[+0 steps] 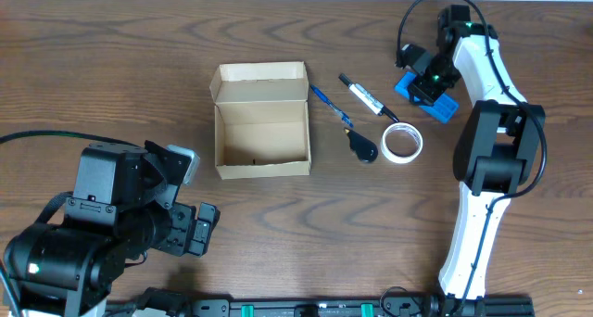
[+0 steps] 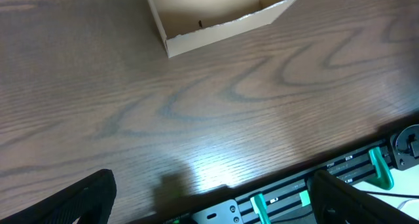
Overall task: Pack container
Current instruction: 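Carry the blue holder left and lower it into the box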
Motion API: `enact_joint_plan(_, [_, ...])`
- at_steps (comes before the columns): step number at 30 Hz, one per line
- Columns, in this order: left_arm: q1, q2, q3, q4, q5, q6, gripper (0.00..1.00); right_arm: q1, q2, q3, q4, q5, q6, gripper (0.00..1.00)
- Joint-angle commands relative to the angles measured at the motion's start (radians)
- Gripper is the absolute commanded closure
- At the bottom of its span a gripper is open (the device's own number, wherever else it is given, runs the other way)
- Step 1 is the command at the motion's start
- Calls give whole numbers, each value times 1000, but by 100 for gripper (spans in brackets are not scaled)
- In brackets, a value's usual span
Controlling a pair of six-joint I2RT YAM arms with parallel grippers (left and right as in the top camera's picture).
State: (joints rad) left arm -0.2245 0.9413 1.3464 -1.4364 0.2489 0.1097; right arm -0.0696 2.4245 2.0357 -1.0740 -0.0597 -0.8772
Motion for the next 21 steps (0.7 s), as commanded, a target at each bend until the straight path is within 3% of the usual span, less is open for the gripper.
enact_joint_plan(1, [2, -1, 17, -4, 6, 18, 5, 25, 14, 90, -35, -24, 66, 61])
enact_joint_plan(12, [2, -1, 17, -4, 6, 18, 5, 101, 14, 453, -281, -112, 122, 60])
enact_joint_plan(21, [2, -1, 17, -4, 6, 18, 5, 308, 14, 681, -378, -117, 145, 60])
